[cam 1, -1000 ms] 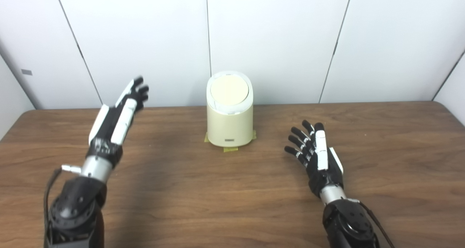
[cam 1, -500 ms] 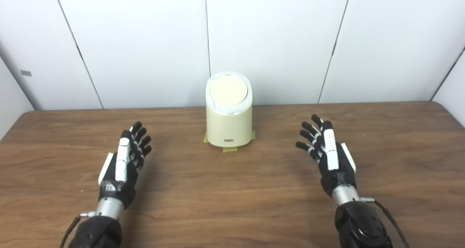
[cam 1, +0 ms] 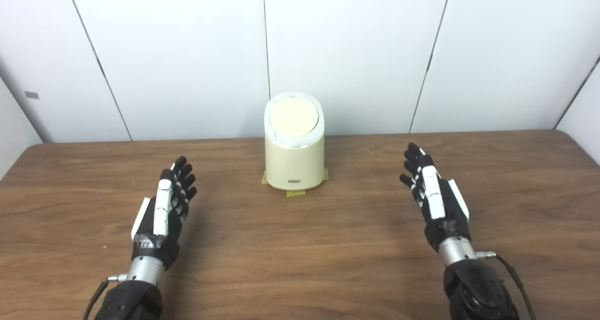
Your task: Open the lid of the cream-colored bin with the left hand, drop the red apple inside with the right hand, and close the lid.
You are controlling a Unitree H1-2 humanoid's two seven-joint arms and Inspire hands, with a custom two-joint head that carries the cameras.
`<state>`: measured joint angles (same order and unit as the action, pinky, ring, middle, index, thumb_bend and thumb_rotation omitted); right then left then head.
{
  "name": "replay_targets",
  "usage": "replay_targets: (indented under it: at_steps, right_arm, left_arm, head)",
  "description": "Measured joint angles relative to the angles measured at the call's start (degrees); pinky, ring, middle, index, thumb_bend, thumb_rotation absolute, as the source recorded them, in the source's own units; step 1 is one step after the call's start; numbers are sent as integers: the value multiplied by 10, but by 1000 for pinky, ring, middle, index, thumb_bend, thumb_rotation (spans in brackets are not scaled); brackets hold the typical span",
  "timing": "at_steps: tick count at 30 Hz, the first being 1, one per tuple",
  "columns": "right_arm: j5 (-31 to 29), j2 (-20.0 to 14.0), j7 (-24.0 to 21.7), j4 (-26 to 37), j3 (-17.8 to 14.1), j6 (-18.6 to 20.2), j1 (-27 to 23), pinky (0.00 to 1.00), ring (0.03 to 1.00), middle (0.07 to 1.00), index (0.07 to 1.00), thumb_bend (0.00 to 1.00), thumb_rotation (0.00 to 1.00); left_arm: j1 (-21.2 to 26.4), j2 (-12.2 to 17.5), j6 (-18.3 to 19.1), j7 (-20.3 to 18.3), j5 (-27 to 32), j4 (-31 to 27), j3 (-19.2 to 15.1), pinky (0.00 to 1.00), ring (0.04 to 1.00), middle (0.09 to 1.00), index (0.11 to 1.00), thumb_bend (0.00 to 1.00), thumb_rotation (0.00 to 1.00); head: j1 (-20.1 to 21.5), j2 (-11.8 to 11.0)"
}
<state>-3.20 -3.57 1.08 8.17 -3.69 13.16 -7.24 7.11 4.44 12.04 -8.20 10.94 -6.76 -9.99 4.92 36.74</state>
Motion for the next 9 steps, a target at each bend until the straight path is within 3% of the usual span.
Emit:
replay_targets:
  at_steps: [9]
  right_arm:
    - [-29, 4, -6, -2, -6, 1, 0, 986, 1000, 1000, 965, 611, 1000]
  left_arm:
    - [0, 6, -14, 12, -11, -1, 16, 1000, 1000, 1000, 1000, 530, 1000]
  head:
    - [-15, 1]
